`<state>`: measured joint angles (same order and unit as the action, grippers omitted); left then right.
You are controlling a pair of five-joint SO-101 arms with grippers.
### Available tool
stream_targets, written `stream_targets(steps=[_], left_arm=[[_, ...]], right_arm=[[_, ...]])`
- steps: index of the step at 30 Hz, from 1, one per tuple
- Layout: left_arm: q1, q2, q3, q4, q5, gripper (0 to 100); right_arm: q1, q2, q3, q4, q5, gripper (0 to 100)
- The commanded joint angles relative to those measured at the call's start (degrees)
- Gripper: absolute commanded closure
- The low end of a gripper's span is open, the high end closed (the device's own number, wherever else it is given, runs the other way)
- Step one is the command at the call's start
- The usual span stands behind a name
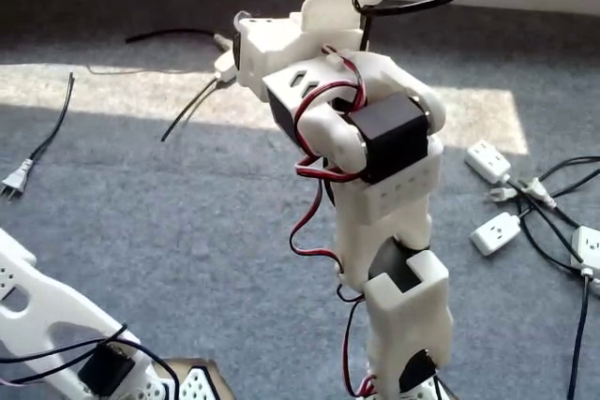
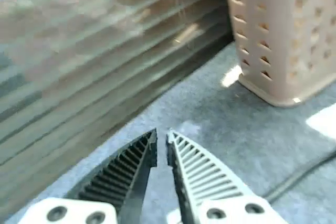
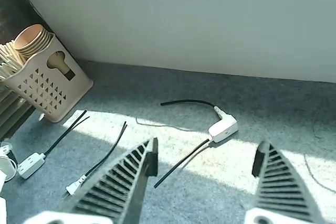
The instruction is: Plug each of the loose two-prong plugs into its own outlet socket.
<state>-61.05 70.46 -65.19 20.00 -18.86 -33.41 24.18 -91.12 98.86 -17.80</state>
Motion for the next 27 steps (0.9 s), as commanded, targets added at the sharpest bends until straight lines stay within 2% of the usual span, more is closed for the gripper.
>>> stream_targets(steps=[1, 7, 12, 18, 24, 27], left_arm=[[3.6, -1.5, 3.2, 0.4, -2.6, 89], [2.9, -1.5, 3.2, -0.2, 2.7, 88], [2.3, -0.4, 3.5, -6.5, 2.7, 88], [1.0, 7.5, 3.1, -10.7, 2.6, 88], [1.1, 11.6, 3.1, -10.3, 2.5, 88], [1.4, 9.1, 2.9, -1.1, -2.6, 88]], right_arm=[[0.9, -2.5, 0.0, 2.3, 0.8, 71.3], [0.8, -2.3, 0.0, 2.3, 0.8, 71.3], [0.9, -2.3, 0.1, 2.3, 0.8, 71.3], [0.9, -2.3, 0.1, 2.3, 0.8, 71.3], [0.9, -2.3, 0.1, 2.3, 0.8, 71.3], [0.9, -2.3, 0.1, 2.3, 0.8, 71.3]])
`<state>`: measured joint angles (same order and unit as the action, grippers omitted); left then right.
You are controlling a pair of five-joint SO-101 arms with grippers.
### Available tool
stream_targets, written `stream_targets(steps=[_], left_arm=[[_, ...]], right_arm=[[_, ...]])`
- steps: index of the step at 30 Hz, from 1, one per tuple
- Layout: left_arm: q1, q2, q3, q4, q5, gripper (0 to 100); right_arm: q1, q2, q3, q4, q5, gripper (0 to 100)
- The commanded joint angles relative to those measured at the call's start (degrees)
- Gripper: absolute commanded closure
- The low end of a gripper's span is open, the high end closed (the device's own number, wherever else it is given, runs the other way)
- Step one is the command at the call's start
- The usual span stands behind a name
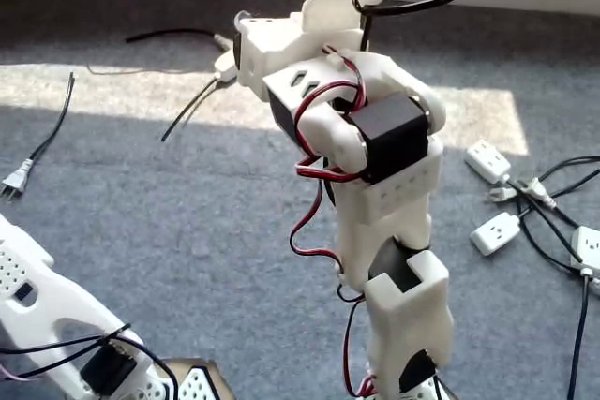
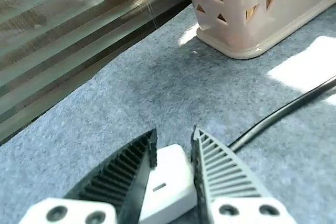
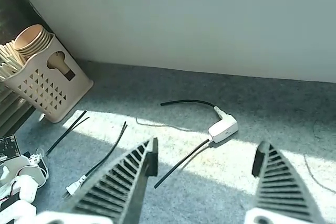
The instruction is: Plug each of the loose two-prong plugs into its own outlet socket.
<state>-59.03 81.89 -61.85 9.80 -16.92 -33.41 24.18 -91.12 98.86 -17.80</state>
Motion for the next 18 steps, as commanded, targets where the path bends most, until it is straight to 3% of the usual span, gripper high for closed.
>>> stream_targets(steps=[1, 9, 11, 13, 18], left_arm=[[-0.4, -4.0, -0.7, 14.6, -6.9, 88], [3.7, -16.7, -8.9, 72.4, -25.3, 88], [4.7, -18.2, -11.8, 83.3, -29.5, 88], [4.9, -18.8, -15.3, 88.8, -29.5, 88], [4.5, -18.7, -26.2, 88.2, -23.4, 88]], right_arm=[[0.9, -2.3, 0.1, 2.3, 0.8, 71.3], [0.7, 0.7, 0.0, 2.2, 0.8, 71.3], [0.7, 1.5, 0.0, 2.2, 0.8, 71.3], [0.7, 1.8, 0.0, 2.2, 0.8, 71.3], [0.7, 1.8, 0.0, 2.2, 0.8, 71.3]])
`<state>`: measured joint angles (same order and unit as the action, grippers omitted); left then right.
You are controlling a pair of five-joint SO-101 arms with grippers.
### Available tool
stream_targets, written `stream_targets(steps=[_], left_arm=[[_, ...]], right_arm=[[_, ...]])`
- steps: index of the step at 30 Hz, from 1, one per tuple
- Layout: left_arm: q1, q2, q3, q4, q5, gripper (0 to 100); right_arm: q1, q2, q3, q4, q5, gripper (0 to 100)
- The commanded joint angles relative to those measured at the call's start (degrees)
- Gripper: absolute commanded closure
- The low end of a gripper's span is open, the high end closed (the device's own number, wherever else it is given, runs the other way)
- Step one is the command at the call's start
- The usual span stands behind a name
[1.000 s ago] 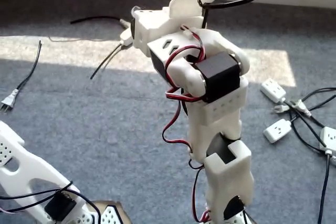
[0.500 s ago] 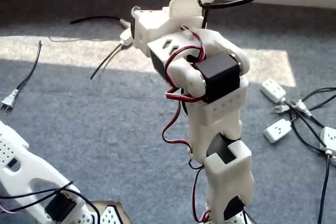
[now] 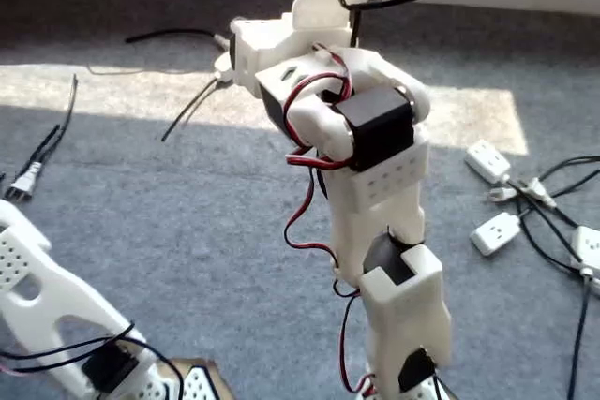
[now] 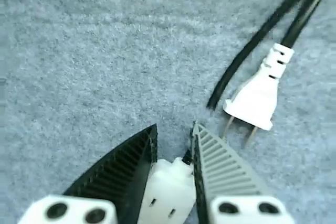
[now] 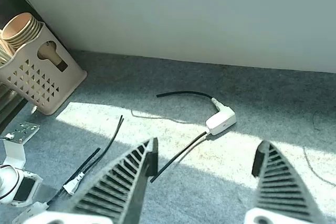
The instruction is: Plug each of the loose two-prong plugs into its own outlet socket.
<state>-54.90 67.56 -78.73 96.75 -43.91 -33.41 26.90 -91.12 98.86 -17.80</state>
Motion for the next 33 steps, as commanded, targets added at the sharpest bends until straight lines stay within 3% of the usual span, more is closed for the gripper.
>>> stream_targets(steps=[1, 4, 7, 18, 21, 33], left_arm=[[0.3, -4.5, -11.7, 1.2, 4.2, 88], [-0.5, -5.2, -17.4, 1.2, 4.0, 88], [-0.9, -10.0, -15.3, 1.8, -1.5, 82], [-9.4, -10.0, -11.4, 3.9, -39.3, 80], [-10.5, -6.7, -11.5, 4.0, -46.5, 80], [-9.6, -3.2, -11.4, 4.6, -41.1, 80]], right_arm=[[0.7, -0.9, 0.0, 2.2, 0.8, 71.3], [0.8, -0.9, 0.0, 2.2, 0.8, 71.3], [0.8, -0.9, 0.0, 2.2, 0.8, 71.3], [0.7, -0.7, 0.0, 2.3, 0.8, 71.3], [0.6, -0.8, 0.0, 2.3, 0.8, 71.3], [0.6, -0.7, 0.0, 2.3, 0.8, 71.3]])
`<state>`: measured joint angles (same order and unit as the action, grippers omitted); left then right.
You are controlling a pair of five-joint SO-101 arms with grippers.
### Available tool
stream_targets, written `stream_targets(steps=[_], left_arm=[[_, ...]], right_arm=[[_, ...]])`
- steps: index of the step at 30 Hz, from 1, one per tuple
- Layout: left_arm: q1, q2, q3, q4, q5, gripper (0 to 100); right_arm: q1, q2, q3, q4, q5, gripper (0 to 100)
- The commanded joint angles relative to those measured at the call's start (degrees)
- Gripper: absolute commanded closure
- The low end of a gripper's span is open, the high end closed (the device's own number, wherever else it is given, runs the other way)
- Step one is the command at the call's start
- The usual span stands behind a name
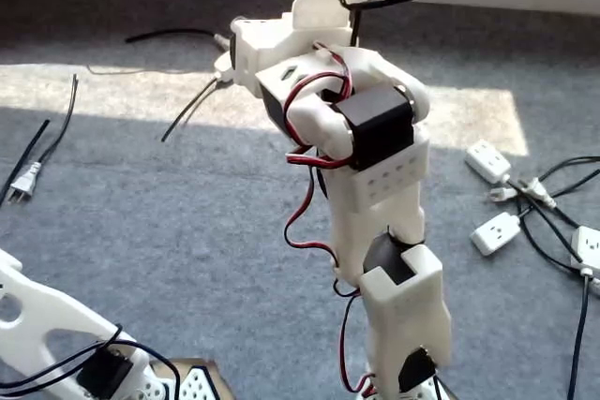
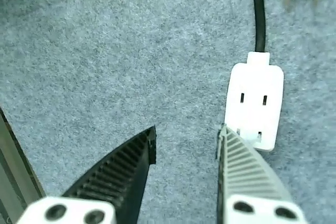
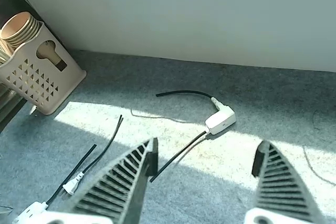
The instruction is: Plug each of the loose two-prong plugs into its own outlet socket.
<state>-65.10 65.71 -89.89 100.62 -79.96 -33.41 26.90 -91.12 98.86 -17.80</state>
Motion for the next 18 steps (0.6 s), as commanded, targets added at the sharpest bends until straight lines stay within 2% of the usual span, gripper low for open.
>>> stream_targets(steps=[1, 11, 15, 18], left_arm=[[0.5, -1.4, -0.2, 0.7, -5.1, 80], [-0.5, -10.7, 1.6, 0.7, 2.6, 81], [-1.1, -18.7, 9.9, 0.8, 3.8, 81], [-1.1, -26.9, 21.1, 0.8, 3.6, 81]], right_arm=[[0.6, -0.7, 0.0, 2.3, 0.8, 71.3], [0.4, -0.6, 0.0, 2.2, 0.8, 71.3], [0.1, -0.6, 0.0, 2.2, 0.8, 71.3], [-0.1, -0.6, 0.0, 2.2, 0.8, 71.3]])
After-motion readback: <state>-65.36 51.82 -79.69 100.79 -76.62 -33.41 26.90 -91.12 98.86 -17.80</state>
